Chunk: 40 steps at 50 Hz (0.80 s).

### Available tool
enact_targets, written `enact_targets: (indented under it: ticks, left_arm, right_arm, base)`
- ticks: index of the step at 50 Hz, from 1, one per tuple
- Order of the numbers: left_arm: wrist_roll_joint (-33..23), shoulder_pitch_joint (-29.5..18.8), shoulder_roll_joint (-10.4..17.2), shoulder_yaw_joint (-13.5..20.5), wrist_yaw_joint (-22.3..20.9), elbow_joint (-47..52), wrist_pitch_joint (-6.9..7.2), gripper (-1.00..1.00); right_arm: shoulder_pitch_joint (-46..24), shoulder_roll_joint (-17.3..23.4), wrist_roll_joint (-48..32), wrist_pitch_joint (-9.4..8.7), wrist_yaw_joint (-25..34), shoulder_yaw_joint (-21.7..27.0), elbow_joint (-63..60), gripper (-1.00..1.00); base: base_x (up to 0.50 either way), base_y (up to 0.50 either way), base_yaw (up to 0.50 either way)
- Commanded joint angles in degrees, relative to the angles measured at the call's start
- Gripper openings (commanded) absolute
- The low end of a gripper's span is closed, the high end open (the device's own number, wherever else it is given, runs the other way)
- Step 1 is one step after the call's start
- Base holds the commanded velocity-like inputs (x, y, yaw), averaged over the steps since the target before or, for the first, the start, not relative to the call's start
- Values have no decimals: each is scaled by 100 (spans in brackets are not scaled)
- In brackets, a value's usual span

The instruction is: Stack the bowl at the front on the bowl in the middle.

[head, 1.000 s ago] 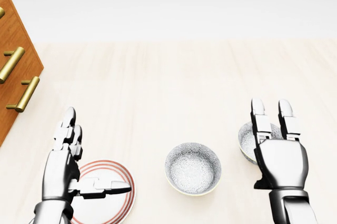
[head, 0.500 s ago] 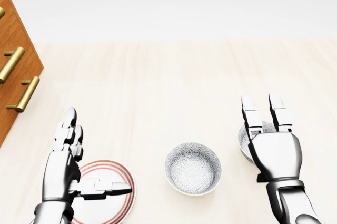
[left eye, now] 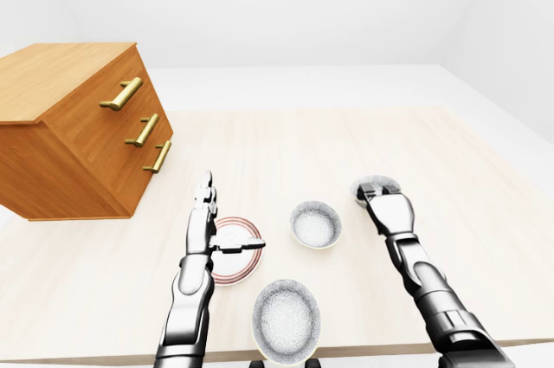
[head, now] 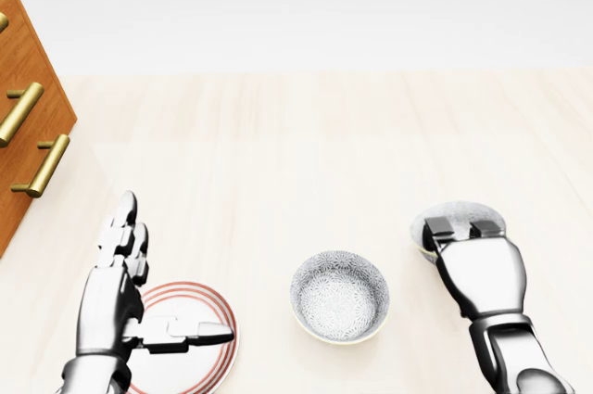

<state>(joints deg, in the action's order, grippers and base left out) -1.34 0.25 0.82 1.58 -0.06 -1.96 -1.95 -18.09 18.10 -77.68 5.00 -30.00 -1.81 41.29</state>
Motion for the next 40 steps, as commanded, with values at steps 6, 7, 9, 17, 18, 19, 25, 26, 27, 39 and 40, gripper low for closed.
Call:
enact_targets:
  ticks: [6,7,9,17,18,19,25,26,27,39,40]
  left_arm:
    - [-2,37,-5,-16,-10,-4,-23,100]
    - [-1,31,-6,-15,-10,-18,-31,100]
    - [-2,39,-9,-22,-10,8,-6,100]
    - [-5,69,-16,-34,-8,101,56,100]
    - [-4,67,-15,-32,-8,104,60,100]
    - [-2,66,-13,-28,-9,100,55,100]
    - [4,57,-7,-16,-11,118,71,100]
    - [3,58,-7,-16,-11,121,72,100]
    - [4,57,-6,-13,-12,110,63,100]
    - [3,45,-1,-2,-13,81,40,100]
    - [5,31,1,5,-12,13,-10,100]
  right_arm:
    - [-104,156,198,0,0,207,-242,-100]
    - [-93,170,188,0,0,222,-316,-100]
    - [-73,183,173,0,0,241,-405,-100]
    - [61,246,85,0,0,396,-1053,-100]
    - [64,255,56,0,0,413,-1154,-100]
    - [88,272,41,0,0,443,-1294,-100]
    - [224,267,66,0,113,628,-2134,-100]
    - [244,259,71,0,185,660,-2240,-100]
    - [289,248,105,0,353,705,-2483,-100]
    - [563,-155,289,0,1501,791,-4106,-100]
    - [578,-217,355,0,1602,772,-4213,-100]
  base:
    - [0,0,0]
    - [0,0,0]
    - [0,0,0]
    - [0,0,0]
    - [0,0,0]
    - [0,0,0]
    - [0,0,0]
    - [0,0,0]
    - [0,0,0]
    - [0,0,0]
    - [0,0,0]
